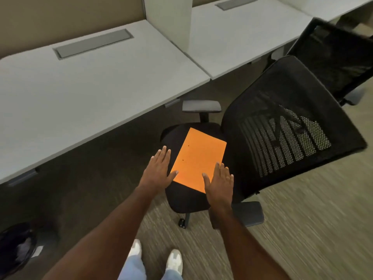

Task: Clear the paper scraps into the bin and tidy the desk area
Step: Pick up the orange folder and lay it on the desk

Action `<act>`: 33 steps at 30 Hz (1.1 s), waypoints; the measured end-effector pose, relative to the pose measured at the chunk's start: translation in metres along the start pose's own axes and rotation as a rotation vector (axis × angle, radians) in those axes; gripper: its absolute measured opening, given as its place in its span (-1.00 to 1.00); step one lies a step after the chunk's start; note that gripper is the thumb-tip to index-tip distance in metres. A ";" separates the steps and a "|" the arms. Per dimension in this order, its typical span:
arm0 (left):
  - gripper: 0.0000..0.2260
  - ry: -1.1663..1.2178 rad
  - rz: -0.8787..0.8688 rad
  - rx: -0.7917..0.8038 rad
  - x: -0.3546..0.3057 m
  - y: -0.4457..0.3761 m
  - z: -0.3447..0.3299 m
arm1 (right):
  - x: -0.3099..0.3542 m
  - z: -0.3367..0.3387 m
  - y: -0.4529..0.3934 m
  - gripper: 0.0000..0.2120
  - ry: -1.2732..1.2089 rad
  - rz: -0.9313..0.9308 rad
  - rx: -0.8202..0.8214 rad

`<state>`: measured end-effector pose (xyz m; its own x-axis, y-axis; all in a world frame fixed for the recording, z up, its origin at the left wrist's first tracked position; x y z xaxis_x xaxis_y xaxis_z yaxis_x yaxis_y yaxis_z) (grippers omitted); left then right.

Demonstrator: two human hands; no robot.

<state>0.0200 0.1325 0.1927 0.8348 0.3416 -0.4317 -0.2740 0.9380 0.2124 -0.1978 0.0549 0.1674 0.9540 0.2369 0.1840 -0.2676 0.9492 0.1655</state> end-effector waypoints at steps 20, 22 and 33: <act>-0.51 0.386 0.360 0.040 0.074 -0.210 -0.169 | -0.071 -0.174 -0.140 -0.19 -0.381 -0.495 0.168; -0.53 0.412 0.414 0.063 0.078 -0.214 -0.177 | -0.069 -0.184 -0.141 -0.17 -0.365 -0.531 0.196; -0.77 0.507 0.485 0.109 0.084 -0.216 -0.192 | -0.060 -0.190 -0.148 -0.68 -0.702 -0.800 0.049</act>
<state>0.0575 -0.0303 -0.0573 0.2988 0.7295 -0.6153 -0.4868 0.6710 0.5592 -0.1899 -0.0606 -0.0525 0.5669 -0.6394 0.5194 0.3822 0.7627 0.5218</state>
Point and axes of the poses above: each hand's wrist, its own y-axis away from the middle knuckle, its own z-axis out of the back of the hand, x = y × z, the point moved 3 cm from there along -y, towards the middle knuckle, and after that the axes turned 7 degrees about y, right-handed, at the moved point
